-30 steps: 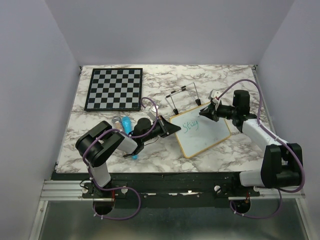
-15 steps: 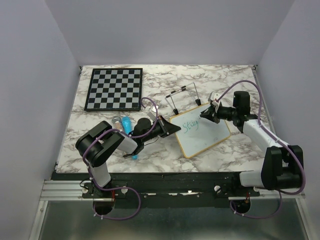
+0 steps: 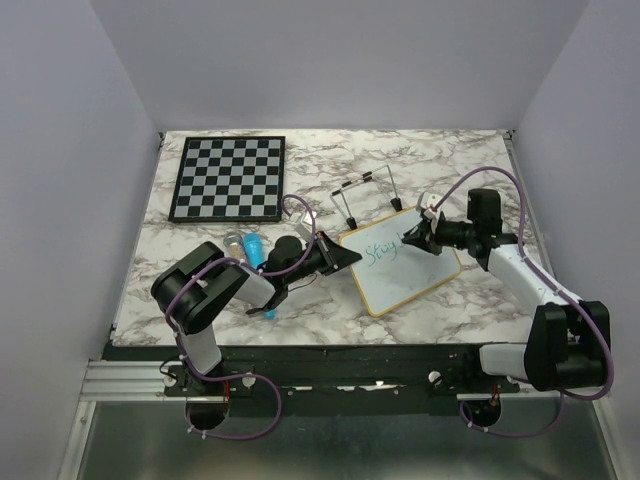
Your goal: Write a sentence on the whiteboard
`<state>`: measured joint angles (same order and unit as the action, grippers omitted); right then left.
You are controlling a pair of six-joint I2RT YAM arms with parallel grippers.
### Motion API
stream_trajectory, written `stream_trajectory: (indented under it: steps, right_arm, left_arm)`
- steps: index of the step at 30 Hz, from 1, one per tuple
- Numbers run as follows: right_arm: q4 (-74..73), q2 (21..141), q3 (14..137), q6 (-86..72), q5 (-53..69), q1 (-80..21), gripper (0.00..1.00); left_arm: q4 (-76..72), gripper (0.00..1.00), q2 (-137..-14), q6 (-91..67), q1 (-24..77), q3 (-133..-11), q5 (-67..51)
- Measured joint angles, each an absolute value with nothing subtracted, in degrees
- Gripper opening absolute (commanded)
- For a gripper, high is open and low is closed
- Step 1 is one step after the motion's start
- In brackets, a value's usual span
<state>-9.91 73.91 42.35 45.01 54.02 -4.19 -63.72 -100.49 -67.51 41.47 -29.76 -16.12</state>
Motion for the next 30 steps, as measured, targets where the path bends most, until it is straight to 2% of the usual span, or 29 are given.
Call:
stream_trajectory:
  steps: [18,30]
  right_arm:
    - [-4.4,78.02,45.87,36.45,49.84,-4.19,0.0]
    - [-8.54,76.44,45.47,40.18,49.56,-4.16,0.01]
  left_arm:
    - [-64.2,0.0,-101.21,-67.57,41.47,-29.76,-16.12]
    - [-64.45,0.0,-101.27,-67.51,41.36,-29.76,-16.25]
